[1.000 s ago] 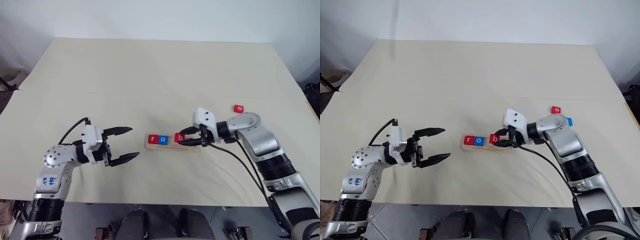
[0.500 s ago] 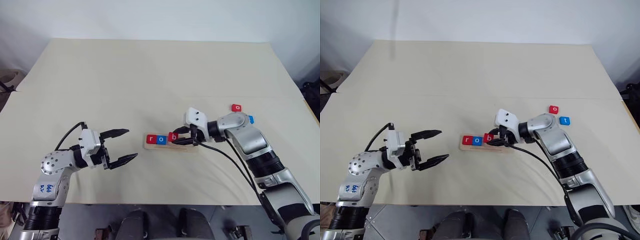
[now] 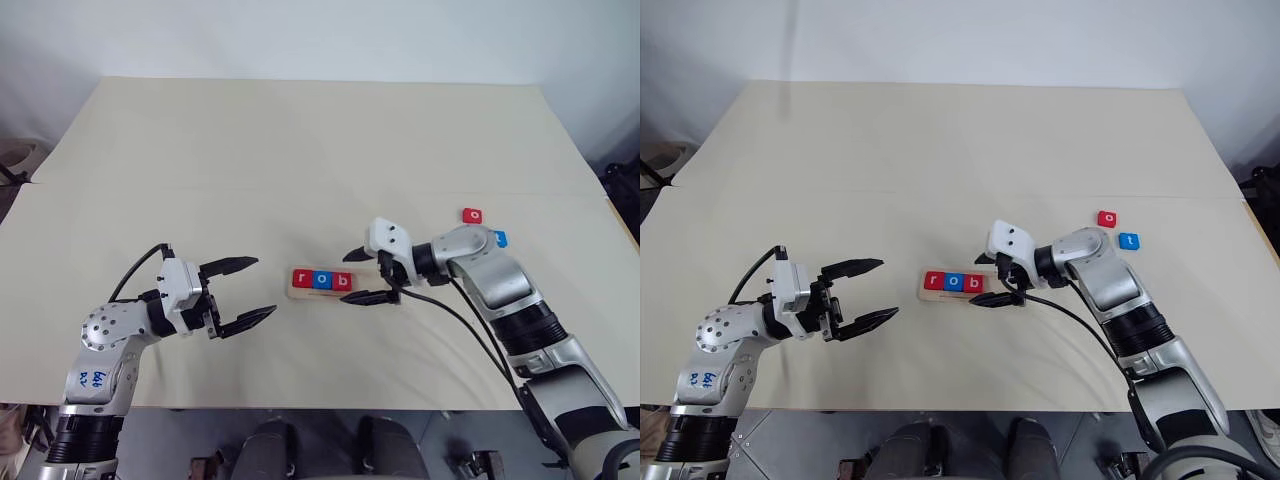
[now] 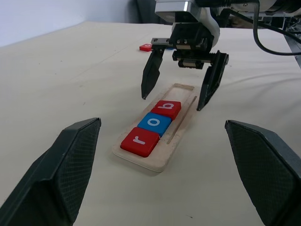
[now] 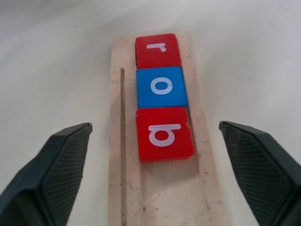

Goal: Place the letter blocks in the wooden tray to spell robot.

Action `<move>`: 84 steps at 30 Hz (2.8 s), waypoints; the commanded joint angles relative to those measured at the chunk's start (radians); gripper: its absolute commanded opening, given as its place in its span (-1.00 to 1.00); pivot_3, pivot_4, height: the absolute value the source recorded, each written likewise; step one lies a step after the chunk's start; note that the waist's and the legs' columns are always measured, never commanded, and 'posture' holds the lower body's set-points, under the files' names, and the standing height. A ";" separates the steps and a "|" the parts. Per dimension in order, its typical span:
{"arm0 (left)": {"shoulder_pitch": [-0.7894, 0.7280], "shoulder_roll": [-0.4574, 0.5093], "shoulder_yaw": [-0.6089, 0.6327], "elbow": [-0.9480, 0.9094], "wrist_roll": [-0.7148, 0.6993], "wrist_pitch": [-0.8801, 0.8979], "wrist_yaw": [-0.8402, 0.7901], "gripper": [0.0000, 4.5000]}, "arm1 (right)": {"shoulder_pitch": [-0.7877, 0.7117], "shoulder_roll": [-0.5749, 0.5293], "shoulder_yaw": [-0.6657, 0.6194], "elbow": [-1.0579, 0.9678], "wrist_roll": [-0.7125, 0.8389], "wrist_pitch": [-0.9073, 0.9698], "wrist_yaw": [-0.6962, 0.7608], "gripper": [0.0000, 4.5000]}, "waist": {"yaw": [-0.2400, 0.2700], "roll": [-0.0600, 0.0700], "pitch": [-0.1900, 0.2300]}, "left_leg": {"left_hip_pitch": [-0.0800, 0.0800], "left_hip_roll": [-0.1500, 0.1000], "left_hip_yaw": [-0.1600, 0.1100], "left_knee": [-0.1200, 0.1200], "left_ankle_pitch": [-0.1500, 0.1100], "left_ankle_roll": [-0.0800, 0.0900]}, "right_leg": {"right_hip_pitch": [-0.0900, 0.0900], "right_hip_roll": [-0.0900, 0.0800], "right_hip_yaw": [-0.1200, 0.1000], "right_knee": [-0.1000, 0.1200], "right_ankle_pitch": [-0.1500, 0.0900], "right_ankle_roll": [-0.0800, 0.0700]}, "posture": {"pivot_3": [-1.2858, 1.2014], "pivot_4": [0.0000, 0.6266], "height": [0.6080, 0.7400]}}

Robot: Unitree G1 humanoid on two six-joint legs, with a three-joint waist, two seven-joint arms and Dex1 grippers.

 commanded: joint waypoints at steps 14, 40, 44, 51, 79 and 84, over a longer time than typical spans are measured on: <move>-0.041 0.010 0.006 0.002 -0.004 -0.011 -0.012 1.00 | 0.106 -0.025 -0.026 -0.158 0.059 0.055 -0.013 -0.64 | 0.000 0.000 0.000 | 0.000 0.000 0.000 0.000 0.000 0.000 | 0.000 0.000 0.000 0.000 0.000 0.000 | 0.03 -0.52 1.00; -0.061 0.005 -0.011 0.023 -0.008 0.002 -0.023 1.00 | 0.274 -0.105 -0.264 -0.229 0.197 0.017 -0.058 -0.99 | 0.006 0.000 0.000 | 0.000 -0.001 0.000 0.000 0.000 0.000 | 0.001 0.000 0.000 -0.001 0.000 0.000 | 0.03 -0.52 1.00; -0.099 -0.005 -0.032 0.063 -0.014 0.014 -0.046 1.00 | 0.447 -0.124 -0.469 -0.298 0.254 0.011 -0.161 -0.82 | 0.013 0.000 0.000 | 0.000 -0.001 0.000 0.000 0.000 0.000 | 0.001 0.000 0.000 -0.001 0.000 0.000 | 0.03 -0.52 1.00; -0.196 -0.033 -0.076 0.166 0.003 0.050 -0.060 1.00 | 0.868 -0.055 -0.791 -0.431 0.226 -0.163 -0.346 0.18 | 0.029 0.000 0.000 | 0.001 -0.001 0.001 -0.001 0.000 0.000 | 0.001 0.000 0.001 -0.001 0.000 0.000 | 0.03 -0.52 1.00; -0.221 -0.054 -0.080 0.174 0.027 -0.021 -0.059 1.00 | 0.568 -0.135 -0.720 -0.201 0.283 0.095 -0.650 0.98 | 0.005 0.002 -0.001 | 0.003 0.001 0.001 -0.001 0.000 0.000 | 0.001 -0.001 0.003 0.001 0.000 0.000 | 0.03 -0.52 1.00; -0.199 -0.058 -0.078 0.158 0.027 -0.032 -0.043 1.00 | 0.389 -0.164 -0.622 -0.105 0.232 0.223 -0.702 0.98 | 0.005 0.002 -0.001 | 0.002 0.000 0.001 -0.001 0.000 0.000 | 0.001 0.000 0.001 0.001 0.000 0.000 | 0.03 -0.52 1.00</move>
